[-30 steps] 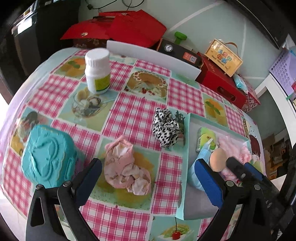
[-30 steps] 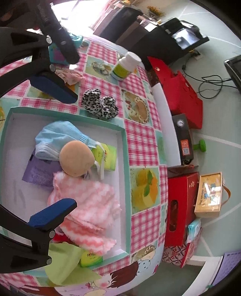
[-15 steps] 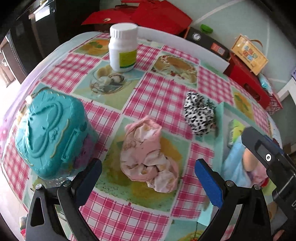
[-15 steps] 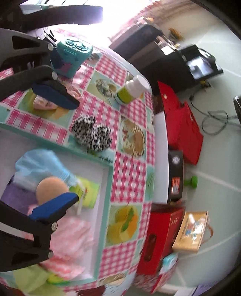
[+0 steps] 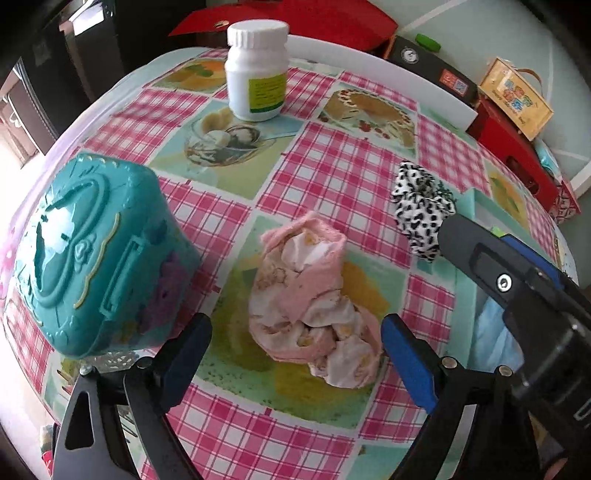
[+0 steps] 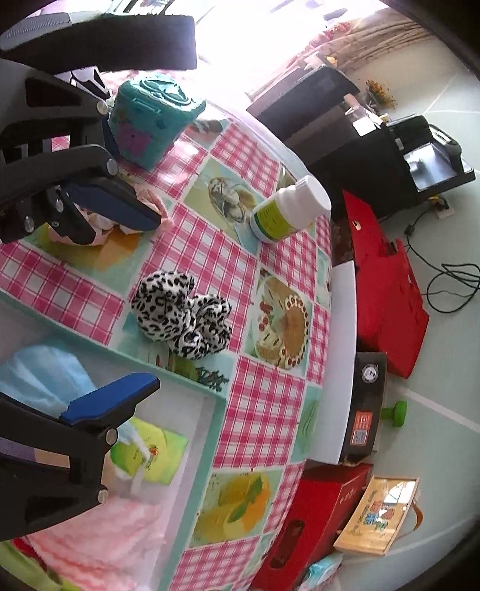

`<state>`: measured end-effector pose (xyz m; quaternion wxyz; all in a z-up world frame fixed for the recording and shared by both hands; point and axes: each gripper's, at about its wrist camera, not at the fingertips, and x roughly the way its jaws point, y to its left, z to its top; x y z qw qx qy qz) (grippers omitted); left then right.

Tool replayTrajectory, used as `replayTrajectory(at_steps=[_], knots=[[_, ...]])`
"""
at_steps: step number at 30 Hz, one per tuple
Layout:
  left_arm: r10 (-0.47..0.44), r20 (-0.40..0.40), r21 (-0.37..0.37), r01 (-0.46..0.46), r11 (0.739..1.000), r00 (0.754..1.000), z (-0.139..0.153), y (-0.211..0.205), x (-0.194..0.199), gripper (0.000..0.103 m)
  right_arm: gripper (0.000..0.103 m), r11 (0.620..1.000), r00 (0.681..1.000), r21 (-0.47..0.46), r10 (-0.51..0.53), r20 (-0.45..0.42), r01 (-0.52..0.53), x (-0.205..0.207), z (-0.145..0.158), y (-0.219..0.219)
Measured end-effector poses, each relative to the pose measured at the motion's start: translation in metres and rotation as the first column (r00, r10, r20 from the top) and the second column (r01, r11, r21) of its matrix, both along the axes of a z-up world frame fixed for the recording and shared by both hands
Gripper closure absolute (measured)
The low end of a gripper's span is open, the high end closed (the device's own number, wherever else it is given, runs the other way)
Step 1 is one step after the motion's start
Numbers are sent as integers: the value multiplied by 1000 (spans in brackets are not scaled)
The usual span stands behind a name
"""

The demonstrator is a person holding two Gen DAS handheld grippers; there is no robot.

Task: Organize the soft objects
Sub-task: 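Move both tools back over the soft items beside the tray, then close the left tool on the pink floral cloth while the right tool grasps the leopard scrunchie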

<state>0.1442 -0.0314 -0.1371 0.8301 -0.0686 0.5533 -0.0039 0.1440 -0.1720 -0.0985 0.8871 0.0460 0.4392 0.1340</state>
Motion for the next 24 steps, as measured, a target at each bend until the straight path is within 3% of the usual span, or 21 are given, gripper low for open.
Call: replayTrajectory(at_steps=[1, 3, 5, 7, 10, 18, 24], knots=[[2, -4, -5, -2, 1000, 1000, -1, 1, 0, 24, 25, 1000, 1000, 5, 8, 0, -8, 1, 0, 1], [1, -24, -25, -1, 1000, 1000, -5, 2, 1, 35, 31, 1000, 1000, -1, 24, -2, -24, 3, -2, 6], [0, -22, -25, -1, 1000, 1000, -5, 1, 0, 36, 36, 999, 999, -10, 38, -11, -38, 5, -5, 9], [0, -19, -43, -1, 999, 1000, -5, 3, -1, 45, 41, 999, 999, -14, 44, -20, -44, 7, -9, 11], [11, -19, -50, -12, 999, 1000, -4, 5, 1, 51, 45, 999, 998, -11, 51, -29, -51, 11, -15, 14], [24, -22, -79, -26, 997, 999, -3, 9, 3, 54, 56, 999, 998, -29, 32, -60, -34, 21, -28, 17], [26, -26, -95, -29, 995, 999, -4, 10, 2, 54, 56, 1000, 997, 14, 5, -79, -3, 27, -31, 14]])
